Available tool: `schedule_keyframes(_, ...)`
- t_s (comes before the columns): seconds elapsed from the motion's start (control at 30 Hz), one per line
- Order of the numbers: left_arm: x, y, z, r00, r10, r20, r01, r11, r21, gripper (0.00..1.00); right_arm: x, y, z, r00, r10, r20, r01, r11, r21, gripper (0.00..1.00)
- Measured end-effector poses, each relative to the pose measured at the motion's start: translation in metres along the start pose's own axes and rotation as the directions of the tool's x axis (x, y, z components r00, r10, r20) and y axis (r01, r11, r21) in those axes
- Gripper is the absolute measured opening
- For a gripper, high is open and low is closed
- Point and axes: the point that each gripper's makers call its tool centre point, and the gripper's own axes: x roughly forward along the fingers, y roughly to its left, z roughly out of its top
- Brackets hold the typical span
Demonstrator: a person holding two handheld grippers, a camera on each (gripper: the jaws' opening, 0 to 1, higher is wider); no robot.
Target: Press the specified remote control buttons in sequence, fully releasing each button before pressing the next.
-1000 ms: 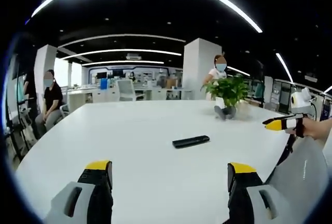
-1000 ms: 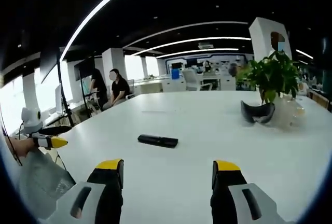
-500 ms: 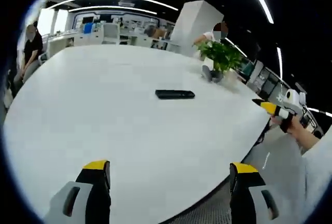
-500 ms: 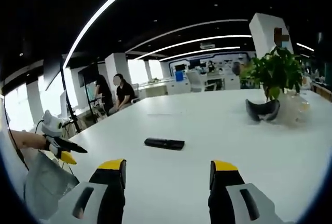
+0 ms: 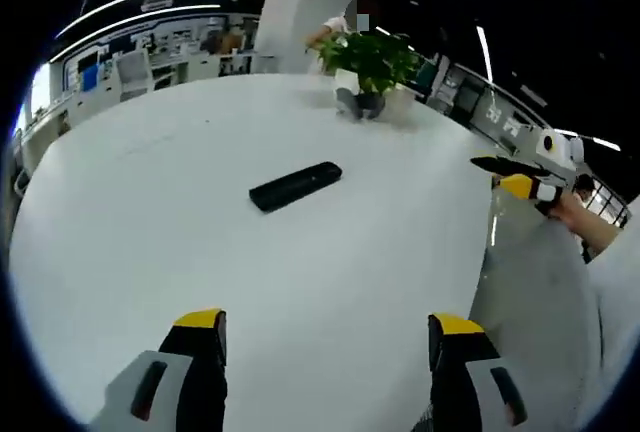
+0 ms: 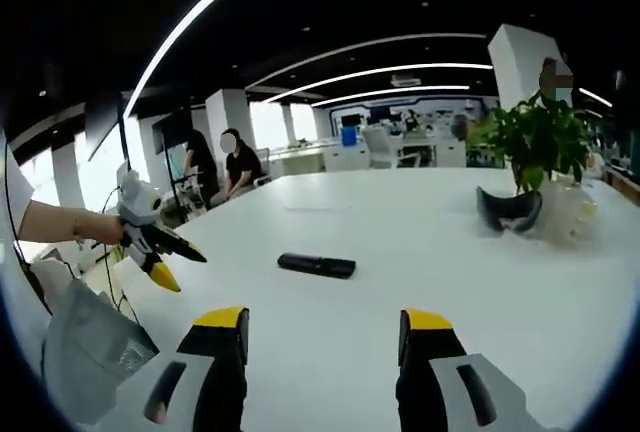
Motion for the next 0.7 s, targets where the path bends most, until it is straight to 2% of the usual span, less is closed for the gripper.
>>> schedule_keyframes(0.07,0.006,0.006,0.002,0.999,0.005,-0.044,-0.002,0.998,0.062,0.85,0.000,0.000,-0.001,1.000,0.000,-0.006,0.000,1.000,-0.003,0.56)
schedule_keyframes(0.13,0.010,0.010,0.007,0.998,0.007,-0.058,-0.001,0.996,0.095,0.83,0.000,0.000,-0.002,1.000,0.001,-0.012,-0.001,1.000,-0.005,0.55)
schedule_keyframes(0.2,0.015,0.013,0.010,0.997,-0.016,-0.071,0.022,0.996,0.084,0.83,0.000,-0.001,-0.001,1.000,-0.007,-0.010,0.007,1.000,-0.005,0.52)
schedule_keyframes(0.23,0.017,0.011,0.007,0.993,-0.052,-0.106,0.057,0.997,0.042,0.83,-0.001,-0.002,-0.002,1.000,-0.010,-0.012,0.010,1.000,-0.003,0.52)
schedule_keyframes(0.27,0.019,0.015,0.009,0.992,-0.053,-0.113,0.057,0.998,0.033,0.82,-0.001,-0.003,-0.002,1.000,-0.012,-0.013,0.012,1.000,0.003,0.51)
schedule_keyframes(0.4,0.024,0.023,0.022,0.994,-0.052,-0.099,0.058,0.997,0.056,0.81,-0.001,-0.006,-0.004,1.000,-0.020,-0.019,0.020,1.000,0.020,0.51)
schedule_keyframes(0.5,0.031,0.024,0.034,0.994,-0.068,-0.088,0.073,0.996,0.055,0.77,-0.001,-0.006,-0.006,0.999,-0.022,-0.025,0.023,1.000,0.021,0.50)
schedule_keyframes(0.57,0.037,0.030,0.042,0.994,-0.071,-0.083,0.076,0.996,0.056,0.73,-0.001,-0.006,-0.007,0.999,-0.021,-0.032,0.022,1.000,0.020,0.49)
schedule_keyframes(0.7,0.045,0.036,0.054,0.993,-0.085,-0.082,0.086,0.996,0.008,0.67,-0.001,-0.008,-0.008,0.999,-0.028,-0.040,0.029,0.999,0.016,0.45)
